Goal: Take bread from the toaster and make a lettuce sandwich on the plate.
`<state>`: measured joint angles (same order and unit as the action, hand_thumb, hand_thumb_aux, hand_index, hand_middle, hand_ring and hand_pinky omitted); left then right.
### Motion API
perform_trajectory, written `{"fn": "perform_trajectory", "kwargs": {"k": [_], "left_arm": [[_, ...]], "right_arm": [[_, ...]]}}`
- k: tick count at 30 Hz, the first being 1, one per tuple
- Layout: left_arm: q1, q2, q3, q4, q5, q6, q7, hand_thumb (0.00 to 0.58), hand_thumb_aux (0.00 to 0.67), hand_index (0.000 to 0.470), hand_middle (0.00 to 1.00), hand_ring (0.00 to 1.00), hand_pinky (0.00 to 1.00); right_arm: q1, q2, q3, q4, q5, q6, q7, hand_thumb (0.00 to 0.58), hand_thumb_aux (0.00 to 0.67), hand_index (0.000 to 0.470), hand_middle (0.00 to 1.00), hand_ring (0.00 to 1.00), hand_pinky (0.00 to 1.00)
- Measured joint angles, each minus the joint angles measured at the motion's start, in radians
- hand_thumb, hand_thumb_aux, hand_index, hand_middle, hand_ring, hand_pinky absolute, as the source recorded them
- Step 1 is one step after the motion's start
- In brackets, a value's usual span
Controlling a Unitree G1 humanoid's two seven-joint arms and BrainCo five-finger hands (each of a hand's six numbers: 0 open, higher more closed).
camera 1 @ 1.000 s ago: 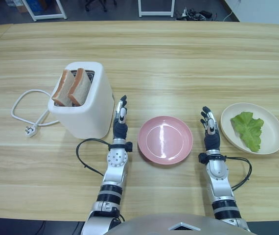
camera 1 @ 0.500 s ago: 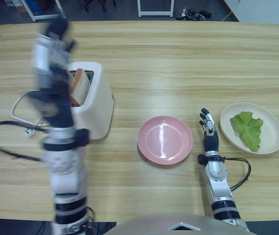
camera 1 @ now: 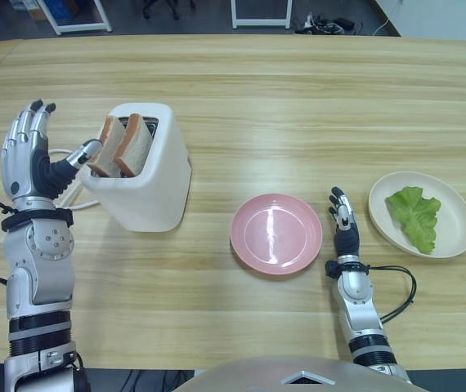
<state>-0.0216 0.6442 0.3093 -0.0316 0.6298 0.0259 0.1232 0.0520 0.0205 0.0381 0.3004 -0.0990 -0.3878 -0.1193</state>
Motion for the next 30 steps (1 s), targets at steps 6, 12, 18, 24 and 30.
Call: {"fn": "perform_trajectory", "kwargs": {"k": [6,12,18,24,30], "left_arm": [[0.07,0.003,-0.038,0.005,0.072,0.063,-0.002,0.0,0.0,0.0,0.0,0.0,0.0],[0.074,0.015,-0.083,0.01,0.149,0.125,0.017,0.0,0.0,0.0,0.0,0.0,0.0],[0.062,0.025,-0.114,-0.01,0.187,0.175,0.03,0.0,0.0,0.0,0.0,0.0,0.0],[0.053,0.027,-0.129,-0.016,0.214,0.208,0.044,0.164,0.102,0.072,0.0,0.0,0.0],[0.017,0.027,-0.153,-0.051,0.213,0.194,0.053,0.55,0.518,0.363,0.0,0.0,0.0]], "right_arm": [[0.007,-0.002,-0.009,-0.001,0.001,0.009,-0.002,0.0,0.0,0.0,0.0,0.0,0.0],[0.01,-0.003,-0.012,-0.006,0.001,0.02,0.0,0.0,0.0,0.0,0.0,0.0,0.0],[0.014,-0.004,-0.02,-0.007,0.002,0.027,-0.001,0.0,0.0,0.0,0.0,0.0,0.0],[0.014,-0.002,-0.02,-0.007,0.002,0.028,-0.002,0.0,0.0,0.0,0.0,0.0,0.0],[0.014,-0.001,-0.024,-0.007,0.002,0.03,-0.002,0.0,0.0,0.0,0.0,0.0,0.0]]}}
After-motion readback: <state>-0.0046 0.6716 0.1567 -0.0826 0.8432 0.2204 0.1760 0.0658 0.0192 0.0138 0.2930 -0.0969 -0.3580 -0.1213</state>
